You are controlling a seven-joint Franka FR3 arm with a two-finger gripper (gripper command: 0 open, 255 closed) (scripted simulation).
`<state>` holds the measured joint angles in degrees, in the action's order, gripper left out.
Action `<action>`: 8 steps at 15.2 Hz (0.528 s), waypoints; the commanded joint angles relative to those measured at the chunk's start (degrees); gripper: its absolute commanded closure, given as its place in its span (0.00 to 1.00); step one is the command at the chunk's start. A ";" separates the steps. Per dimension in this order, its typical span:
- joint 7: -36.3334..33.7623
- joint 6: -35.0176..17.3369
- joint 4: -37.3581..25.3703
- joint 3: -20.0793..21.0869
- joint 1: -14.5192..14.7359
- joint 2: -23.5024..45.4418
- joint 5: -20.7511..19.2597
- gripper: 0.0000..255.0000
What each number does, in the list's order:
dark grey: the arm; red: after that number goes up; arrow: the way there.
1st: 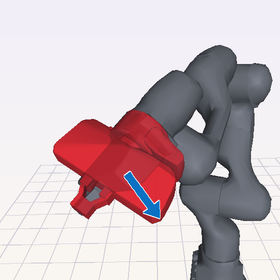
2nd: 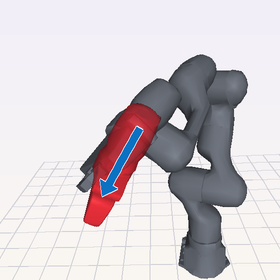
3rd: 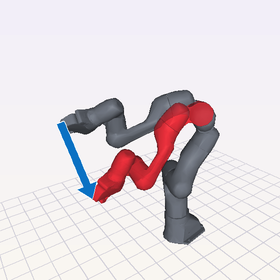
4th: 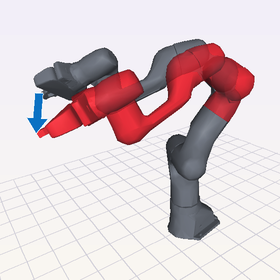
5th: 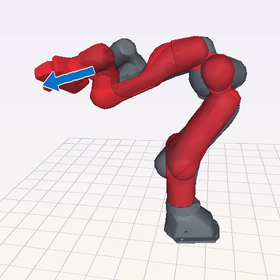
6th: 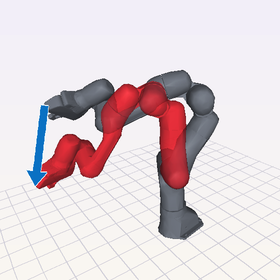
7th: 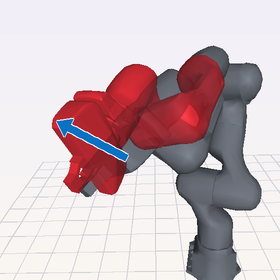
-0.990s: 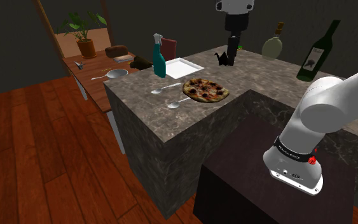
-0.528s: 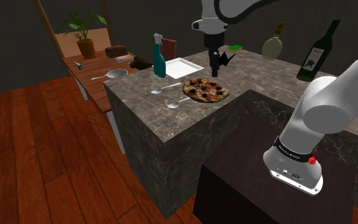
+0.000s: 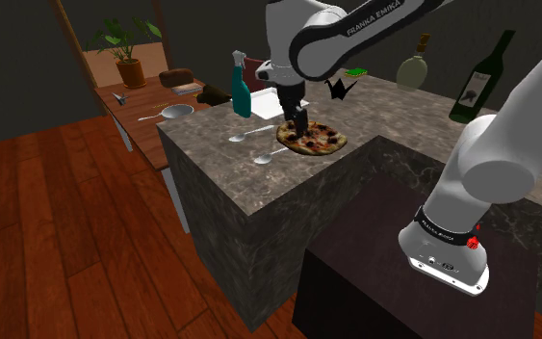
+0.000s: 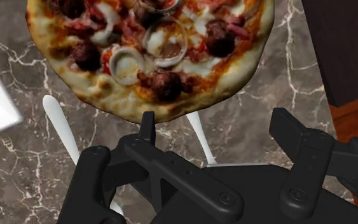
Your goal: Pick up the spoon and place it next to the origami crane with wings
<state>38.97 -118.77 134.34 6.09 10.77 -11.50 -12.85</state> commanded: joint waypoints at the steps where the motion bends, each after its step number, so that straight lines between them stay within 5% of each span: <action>1: 2.16 -2.84 -1.34 0.94 0.89 4.04 -1.88 0.00; 8: 3.18 -9.07 -0.36 1.23 1.03 9.25 -5.03 0.00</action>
<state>42.38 -126.83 133.35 7.37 11.87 -2.63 -17.55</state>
